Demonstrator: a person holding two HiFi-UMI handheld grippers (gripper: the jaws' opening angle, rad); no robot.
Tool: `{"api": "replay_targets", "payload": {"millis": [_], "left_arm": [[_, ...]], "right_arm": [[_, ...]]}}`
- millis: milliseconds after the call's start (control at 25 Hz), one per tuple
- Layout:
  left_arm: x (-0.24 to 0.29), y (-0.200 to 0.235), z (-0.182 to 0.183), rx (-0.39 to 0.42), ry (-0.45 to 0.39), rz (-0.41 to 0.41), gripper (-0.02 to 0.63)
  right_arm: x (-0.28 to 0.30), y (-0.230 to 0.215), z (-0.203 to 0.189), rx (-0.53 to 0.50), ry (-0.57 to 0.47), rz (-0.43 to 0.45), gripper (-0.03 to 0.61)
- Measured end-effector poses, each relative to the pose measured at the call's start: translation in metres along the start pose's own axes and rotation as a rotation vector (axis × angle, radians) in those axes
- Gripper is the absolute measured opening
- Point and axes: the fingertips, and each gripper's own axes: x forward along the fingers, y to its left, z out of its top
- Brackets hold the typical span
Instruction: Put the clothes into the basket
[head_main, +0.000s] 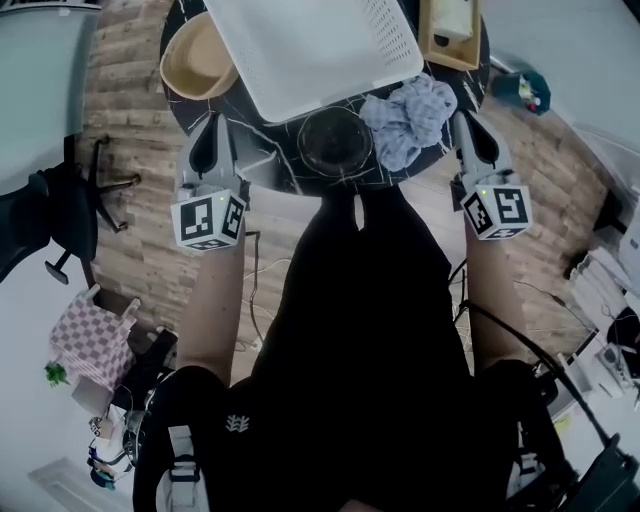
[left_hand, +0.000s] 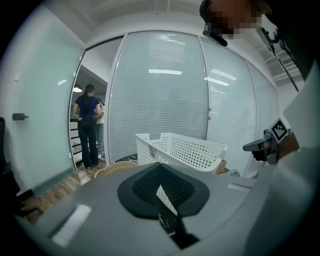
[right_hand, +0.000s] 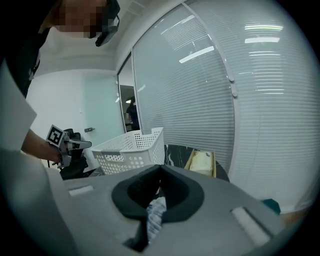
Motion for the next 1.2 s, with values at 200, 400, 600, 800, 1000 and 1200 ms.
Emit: {"api": "replay_targets", "payload": {"millis": [200, 400, 600, 800, 1000, 1200], "left_arm": [[0.008, -0.010, -0.024, 0.008, 0.037, 0.009, 0.006], [0.017, -0.017, -0.032, 0.009, 0.041, 0.012, 0.006], [0.024, -0.021, -0.040, 0.017, 0.054, 0.012, 0.006], [0.031, -0.021, -0.044, 0.022, 0.067, 0.017, 0.006], [0.036, -0.026, -0.049, 0.034, 0.066, -0.003, 0.006], [0.036, -0.028, -0.057, 0.031, 0.082, 0.005, 0.006]], "right_arm": [[0.011, 0.002, -0.023, -0.028, 0.029, 0.032, 0.002], [0.020, 0.001, -0.036, -0.028, 0.025, 0.071, 0.002], [0.028, 0.000, -0.053, 0.014, 0.057, 0.094, 0.107], [0.038, -0.006, -0.067, 0.012, 0.100, 0.088, 0.237], [0.048, -0.013, -0.082, -0.034, 0.148, 0.067, 0.340], [0.056, -0.017, -0.099, -0.027, 0.179, 0.066, 0.415]]}}
